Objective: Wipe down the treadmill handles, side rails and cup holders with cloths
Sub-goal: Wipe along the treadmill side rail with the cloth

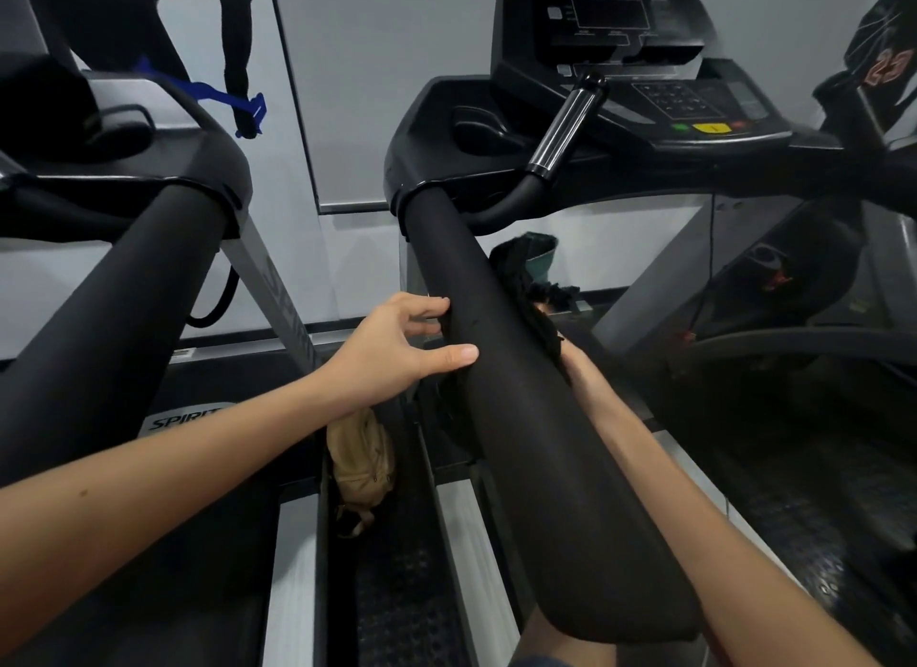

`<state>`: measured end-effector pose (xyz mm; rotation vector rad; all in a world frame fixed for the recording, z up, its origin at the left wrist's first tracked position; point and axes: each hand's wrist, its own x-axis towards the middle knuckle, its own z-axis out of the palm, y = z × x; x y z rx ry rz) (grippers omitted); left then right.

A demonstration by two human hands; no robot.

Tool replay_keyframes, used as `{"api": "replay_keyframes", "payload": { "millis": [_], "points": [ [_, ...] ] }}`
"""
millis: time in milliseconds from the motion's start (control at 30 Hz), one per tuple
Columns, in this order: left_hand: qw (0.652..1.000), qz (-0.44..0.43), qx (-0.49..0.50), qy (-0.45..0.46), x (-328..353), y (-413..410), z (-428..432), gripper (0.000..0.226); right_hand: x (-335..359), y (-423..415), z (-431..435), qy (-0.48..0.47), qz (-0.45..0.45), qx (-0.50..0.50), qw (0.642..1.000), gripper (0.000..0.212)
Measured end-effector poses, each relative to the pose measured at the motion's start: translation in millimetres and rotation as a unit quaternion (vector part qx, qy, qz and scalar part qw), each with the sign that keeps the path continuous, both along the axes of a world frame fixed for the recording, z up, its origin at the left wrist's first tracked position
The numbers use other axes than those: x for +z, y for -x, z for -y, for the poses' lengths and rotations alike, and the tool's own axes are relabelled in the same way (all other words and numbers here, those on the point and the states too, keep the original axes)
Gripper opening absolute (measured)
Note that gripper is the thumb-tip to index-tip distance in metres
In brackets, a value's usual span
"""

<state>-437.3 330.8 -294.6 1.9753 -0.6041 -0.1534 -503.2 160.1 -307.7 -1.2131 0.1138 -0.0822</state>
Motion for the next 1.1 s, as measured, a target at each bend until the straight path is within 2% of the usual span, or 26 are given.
{"api": "replay_keyframes", "payload": {
  "millis": [100,167,267,367,433,500,567,633,733,833,933,1100],
  "points": [
    [1.000,-0.002,-0.005,-0.001,0.5,0.8,-0.9,0.088,-5.3,11.1,-3.7,-0.015,-0.003,-0.031,0.999,0.020],
    [1.000,-0.004,-0.006,-0.001,0.7,1.4,-1.1,0.088,-10.3,19.1,2.4,-0.030,-0.004,-0.040,0.999,0.029],
    [1.000,-0.003,-0.009,-0.002,0.9,1.0,-0.9,0.085,-17.7,16.3,11.6,0.008,0.015,-0.021,1.000,0.029],
    [1.000,-0.010,-0.011,-0.006,1.0,-1.6,-2.0,0.083,-7.1,7.4,21.7,0.159,0.079,-0.027,0.984,0.011],
    [1.000,-0.022,-0.009,0.003,-0.8,-3.5,-3.4,0.090,12.5,-5.2,23.7,0.306,0.124,-0.002,0.944,0.008],
    [0.999,-0.039,-0.004,0.023,-4.6,-4.8,-3.9,0.093,32.9,-25.2,20.3,0.443,0.139,0.038,0.885,0.013],
    [0.998,-0.052,-0.008,0.038,-7.4,-5.8,-4.8,0.088,44.9,-44.3,14.1,0.511,0.136,0.068,0.846,0.035],
    [0.997,-0.056,-0.021,0.039,-8.5,-6.9,-6.3,0.085,50.0,-51.5,9.7,0.542,0.130,0.079,0.826,0.048],
    [0.996,-0.064,-0.035,0.046,-7.6,-5.4,-6.8,0.080,51.3,-37.6,15.6,0.576,0.169,0.069,0.797,0.029],
    [0.996,-0.056,-0.042,0.047,-8.7,-5.2,-5.9,0.069,48.7,-4.9,26.3,0.590,0.203,0.057,0.779,0.028],
    [0.997,-0.054,-0.040,0.038,-9.4,-6.0,-5.8,0.077,48.3,25.3,31.1,0.579,0.219,0.074,0.782,0.029],
    [0.996,-0.055,-0.050,0.055,-9.4,-5.0,-4.5,0.069,48.9,11.3,27.0,0.574,0.207,0.079,0.788,0.026]
  ]
}}
